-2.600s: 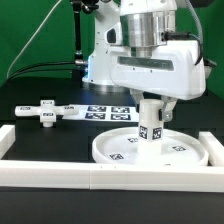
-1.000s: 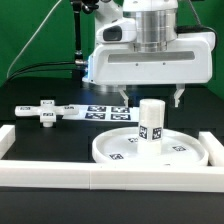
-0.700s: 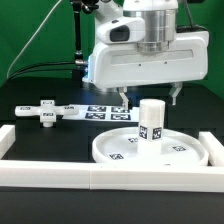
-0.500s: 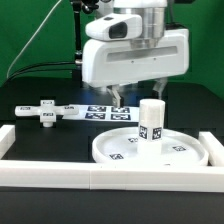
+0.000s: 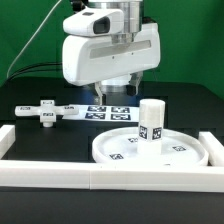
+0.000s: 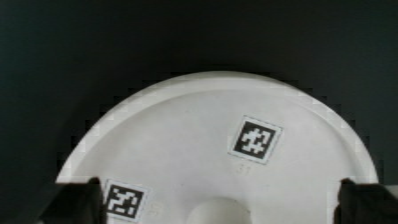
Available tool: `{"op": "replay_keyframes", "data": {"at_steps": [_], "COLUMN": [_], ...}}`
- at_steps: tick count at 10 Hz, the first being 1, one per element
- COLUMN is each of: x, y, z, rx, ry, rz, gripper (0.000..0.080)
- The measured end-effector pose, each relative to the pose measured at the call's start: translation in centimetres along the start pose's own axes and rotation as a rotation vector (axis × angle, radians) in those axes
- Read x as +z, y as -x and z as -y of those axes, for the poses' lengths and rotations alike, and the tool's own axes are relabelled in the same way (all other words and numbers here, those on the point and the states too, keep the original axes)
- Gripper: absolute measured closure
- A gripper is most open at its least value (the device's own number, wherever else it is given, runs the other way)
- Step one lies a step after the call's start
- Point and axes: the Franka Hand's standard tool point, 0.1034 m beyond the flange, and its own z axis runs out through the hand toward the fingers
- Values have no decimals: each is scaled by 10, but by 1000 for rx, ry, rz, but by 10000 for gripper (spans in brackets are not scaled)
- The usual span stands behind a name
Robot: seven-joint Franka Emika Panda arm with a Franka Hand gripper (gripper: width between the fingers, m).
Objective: Assemble round table
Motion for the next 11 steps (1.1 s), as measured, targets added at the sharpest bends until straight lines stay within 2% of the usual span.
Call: {"op": "replay_keyframes", "data": {"at_steps": [1,2,3,5,6,7,10,11], "x": [5,6,6,12,15,14,15,19], "y": [10,26,53,85,93,88,90,103], "z": [-4,-10,-14,-32,-36,-33,-33,-37], "rx": [-34,-87,-119,-128,-106,-109,-110,-177], "ry": [-2,16,19,7,0,1,0,22], "rz": [6,-2,-1,9,13,11,12,8], "gripper": [150,150,150,150,150,150,150,150]}}
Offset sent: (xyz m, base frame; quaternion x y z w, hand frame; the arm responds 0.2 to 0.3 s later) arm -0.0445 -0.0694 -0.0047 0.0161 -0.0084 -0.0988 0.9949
